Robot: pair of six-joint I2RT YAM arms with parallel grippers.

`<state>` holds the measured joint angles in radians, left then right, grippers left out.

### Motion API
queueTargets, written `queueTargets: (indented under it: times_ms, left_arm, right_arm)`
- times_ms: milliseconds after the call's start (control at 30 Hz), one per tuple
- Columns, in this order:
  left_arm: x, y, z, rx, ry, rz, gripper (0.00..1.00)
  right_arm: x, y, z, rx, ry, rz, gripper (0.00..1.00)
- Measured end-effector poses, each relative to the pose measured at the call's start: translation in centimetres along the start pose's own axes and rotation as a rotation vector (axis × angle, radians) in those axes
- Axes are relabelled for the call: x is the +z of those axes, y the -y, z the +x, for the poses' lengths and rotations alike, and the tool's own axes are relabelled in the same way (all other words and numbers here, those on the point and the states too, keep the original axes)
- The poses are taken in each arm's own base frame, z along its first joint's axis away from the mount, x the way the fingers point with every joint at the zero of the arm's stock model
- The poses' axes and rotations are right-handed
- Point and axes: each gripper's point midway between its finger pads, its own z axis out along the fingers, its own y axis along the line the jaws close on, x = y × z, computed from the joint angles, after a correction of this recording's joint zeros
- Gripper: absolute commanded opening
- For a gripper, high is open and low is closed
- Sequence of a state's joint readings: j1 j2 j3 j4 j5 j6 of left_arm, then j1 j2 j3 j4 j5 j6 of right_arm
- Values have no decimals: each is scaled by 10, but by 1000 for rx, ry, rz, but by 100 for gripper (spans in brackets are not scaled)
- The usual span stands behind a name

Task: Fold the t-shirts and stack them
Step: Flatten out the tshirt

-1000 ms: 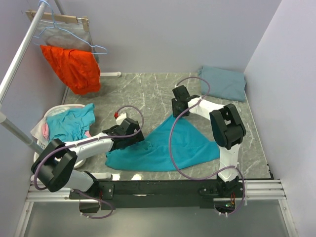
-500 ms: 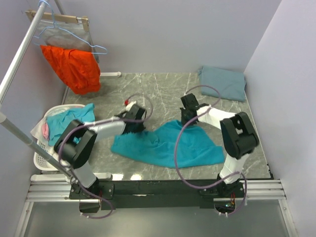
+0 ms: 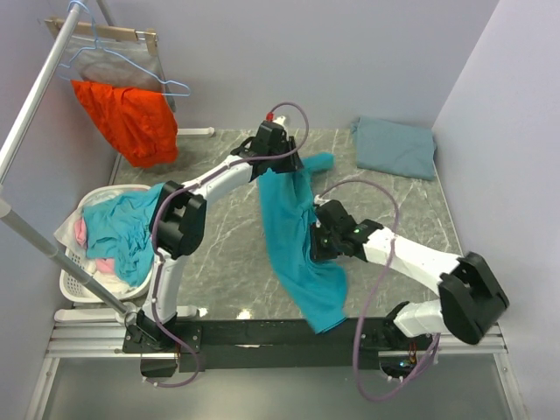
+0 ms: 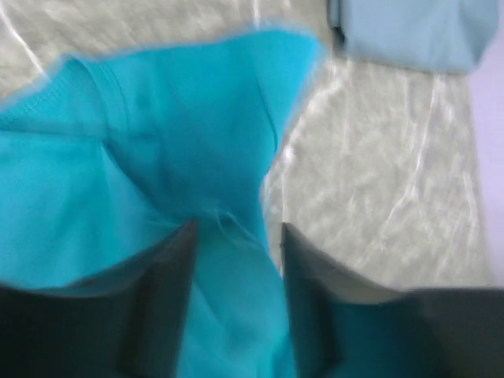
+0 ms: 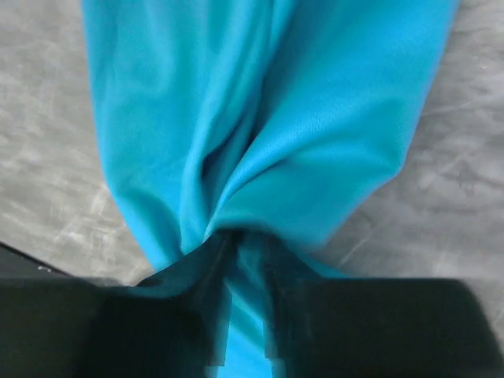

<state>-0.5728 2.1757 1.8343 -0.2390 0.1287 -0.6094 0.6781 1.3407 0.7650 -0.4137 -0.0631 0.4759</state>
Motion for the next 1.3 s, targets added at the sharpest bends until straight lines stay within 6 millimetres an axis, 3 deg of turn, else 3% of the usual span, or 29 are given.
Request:
queueTargets:
  times_ms: [33,133,267,367,500,600,700,867,1133,1300]
  left_arm:
    - [0,1,6,5,-21,15,78]
    - [-10,-4,25,7,-52,31,85]
    - [-45,-25,53,-14,-89,-39,87]
    - [-77,-34,64,-36,-75,-72,88]
    - [-119,-40,83,-99,-42,-68,88]
    - [-132,-46,105,-140,-43,-68,87]
    - [-132,-56,139,-171,-92,-99,86]
    - [-133,-56,181,-195,-151,-121,86]
    - [-134,-28,212,-201,-182,-76,86]
    - [-134,-16,219,-213,-189,-50,85]
  right_arm:
    - [-6,-1,-4,10,23,-1,63]
    - [-31,10,-28,13,144,59,73]
    - [-61,35,-81,69,320,157,75]
    - [-68,66,-117,144,390,231,75]
    - [-42,95,-147,179,364,303,75]
    - [-10,99,-156,167,303,297,73]
    - [23,95,-174,154,259,249,73]
    - [52,78,-217,126,265,147,74]
    - [75,39,-288,18,300,-37,74]
    - [107,36,-290,-12,215,-75,74]
